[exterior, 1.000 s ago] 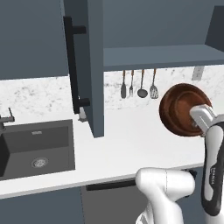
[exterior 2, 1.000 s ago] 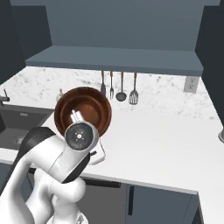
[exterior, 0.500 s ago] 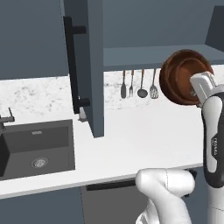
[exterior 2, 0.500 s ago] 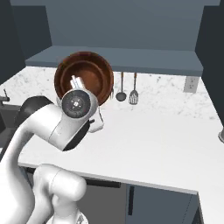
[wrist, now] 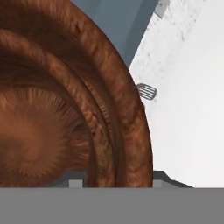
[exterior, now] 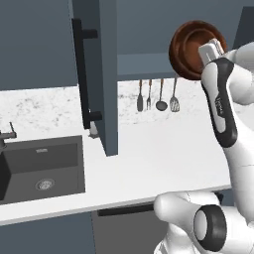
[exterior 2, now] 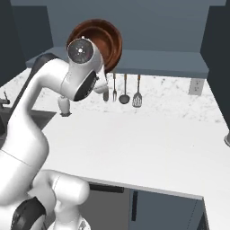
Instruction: Pick up the bowls on the counter and stack them on top of one another in the open cabinet. Place the smaller bowl on top of the larger bowl.
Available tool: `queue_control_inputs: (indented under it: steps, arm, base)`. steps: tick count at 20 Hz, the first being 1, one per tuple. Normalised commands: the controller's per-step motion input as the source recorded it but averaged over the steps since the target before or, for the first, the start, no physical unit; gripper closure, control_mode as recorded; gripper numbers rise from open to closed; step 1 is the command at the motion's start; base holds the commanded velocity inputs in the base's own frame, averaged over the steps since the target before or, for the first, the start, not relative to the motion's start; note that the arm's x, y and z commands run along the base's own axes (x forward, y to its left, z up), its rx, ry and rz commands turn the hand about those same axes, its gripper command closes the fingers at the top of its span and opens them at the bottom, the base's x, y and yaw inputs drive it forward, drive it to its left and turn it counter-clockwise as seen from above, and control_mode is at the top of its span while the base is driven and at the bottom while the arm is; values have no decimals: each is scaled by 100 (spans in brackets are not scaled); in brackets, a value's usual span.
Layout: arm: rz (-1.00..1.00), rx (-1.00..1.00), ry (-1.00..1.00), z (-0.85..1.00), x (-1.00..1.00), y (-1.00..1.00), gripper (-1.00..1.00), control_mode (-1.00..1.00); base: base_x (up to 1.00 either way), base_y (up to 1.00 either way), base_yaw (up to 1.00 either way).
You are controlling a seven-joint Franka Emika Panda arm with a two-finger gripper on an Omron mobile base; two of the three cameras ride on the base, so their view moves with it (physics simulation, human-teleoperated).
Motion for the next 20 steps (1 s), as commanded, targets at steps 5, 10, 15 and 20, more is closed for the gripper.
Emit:
queue_control_inputs:
  steps: [5, 10, 15, 20]
  arm:
    - [-8, 0, 9, -3, 100, 0, 100, -100]
    - [-6, -1, 12, -10, 100, 0, 100, -100]
    - [-8, -1, 1, 9, 100, 0, 100, -100]
    - [-8, 0, 0, 1, 100, 4, 100, -100]
  base:
    - [0, 0, 0]
    - [0, 0, 0]
    - [0, 0, 0]
    - [0, 0, 0]
